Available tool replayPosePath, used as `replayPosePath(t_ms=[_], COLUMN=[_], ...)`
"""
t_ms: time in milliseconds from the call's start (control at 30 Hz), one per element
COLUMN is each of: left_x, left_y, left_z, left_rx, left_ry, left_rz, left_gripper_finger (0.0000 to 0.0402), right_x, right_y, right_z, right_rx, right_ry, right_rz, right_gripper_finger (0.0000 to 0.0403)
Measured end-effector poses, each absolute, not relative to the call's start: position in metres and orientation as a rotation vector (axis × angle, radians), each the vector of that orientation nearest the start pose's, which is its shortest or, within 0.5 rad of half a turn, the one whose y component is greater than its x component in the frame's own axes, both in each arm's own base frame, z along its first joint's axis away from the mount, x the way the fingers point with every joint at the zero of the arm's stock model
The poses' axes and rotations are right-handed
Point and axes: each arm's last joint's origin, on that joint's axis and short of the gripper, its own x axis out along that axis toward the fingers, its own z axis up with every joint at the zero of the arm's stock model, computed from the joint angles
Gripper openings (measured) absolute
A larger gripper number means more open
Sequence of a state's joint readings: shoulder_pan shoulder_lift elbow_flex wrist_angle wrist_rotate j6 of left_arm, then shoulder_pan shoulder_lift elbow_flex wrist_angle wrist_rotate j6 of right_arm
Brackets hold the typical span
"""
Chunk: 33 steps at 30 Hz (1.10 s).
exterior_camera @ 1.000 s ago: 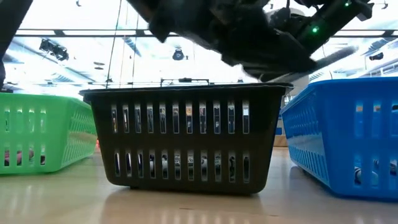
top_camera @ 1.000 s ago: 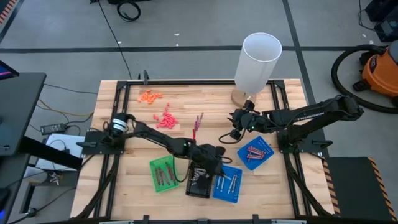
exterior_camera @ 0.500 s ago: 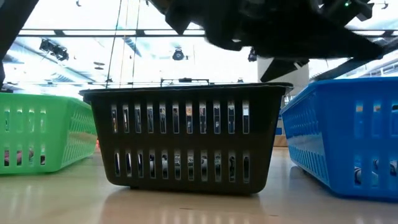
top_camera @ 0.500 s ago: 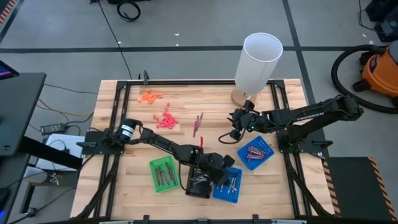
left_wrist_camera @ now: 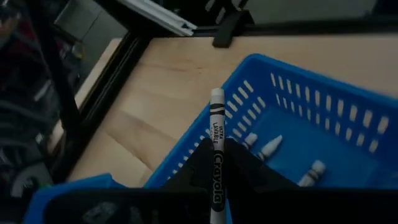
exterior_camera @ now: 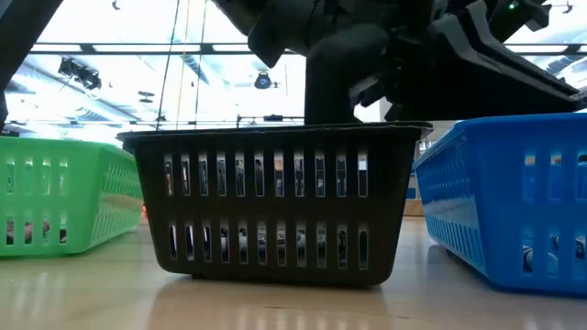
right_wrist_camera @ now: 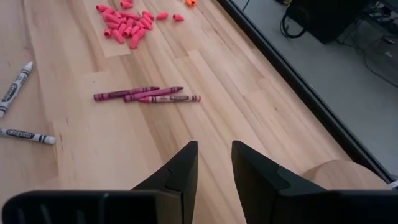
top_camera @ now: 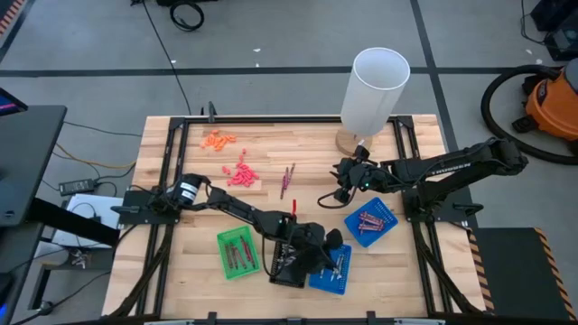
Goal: Sort crayons
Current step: Put the white crayon into the left blue basket, then put the red crayon into the green basket
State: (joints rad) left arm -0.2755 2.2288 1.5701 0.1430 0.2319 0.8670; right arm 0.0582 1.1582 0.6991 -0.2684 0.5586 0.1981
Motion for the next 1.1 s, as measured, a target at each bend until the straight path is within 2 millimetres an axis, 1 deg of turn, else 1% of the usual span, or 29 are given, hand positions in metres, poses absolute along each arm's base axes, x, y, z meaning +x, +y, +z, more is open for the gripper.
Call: replayPosePath(t_ms=[167, 267, 433, 733, 933, 1100], left_x=[0.472, 0.473, 0.472, 0.473, 0.474, 0.473], left_y=[-0.138, -0.139, -0.14, -0.14, -0.141, -0.145], left_z=[0.149, 0.143, 0.14, 0.142, 0.145, 0.149], left_rx=[0.991, 1.088, 1.099, 1.1, 1.112, 1.157], left_ry=[0.299, 0.283, 0.295, 0.284, 0.275, 0.319], left_rz=[-0.759, -0.788, -0.799, -0.786, -0.735, -0.643], left_gripper_finger=[0.0023, 0.0023, 0.0035, 0.0103, 0.0137, 0.0145], right_x=[0.23, 0.23, 0.23, 0.23, 0.23, 0.23], right_y=[-0.002, -0.002, -0.002, -0.002, -0.002, -0.002], right_z=[0.229, 0.229, 0.229, 0.229, 0.229, 0.229], right_rx=[-0.028, -0.028, -0.026, -0.026, -0.026, -0.026], right_ry=[0.647, 0.647, 0.644, 0.644, 0.644, 0.645], right_rz=[-0.544, -0.544, -0.543, -0.543, -0.543, -0.543], right_gripper_finger=[0.0107, 0.0107, 0.0107, 0.0107, 0.0107, 0.0107])
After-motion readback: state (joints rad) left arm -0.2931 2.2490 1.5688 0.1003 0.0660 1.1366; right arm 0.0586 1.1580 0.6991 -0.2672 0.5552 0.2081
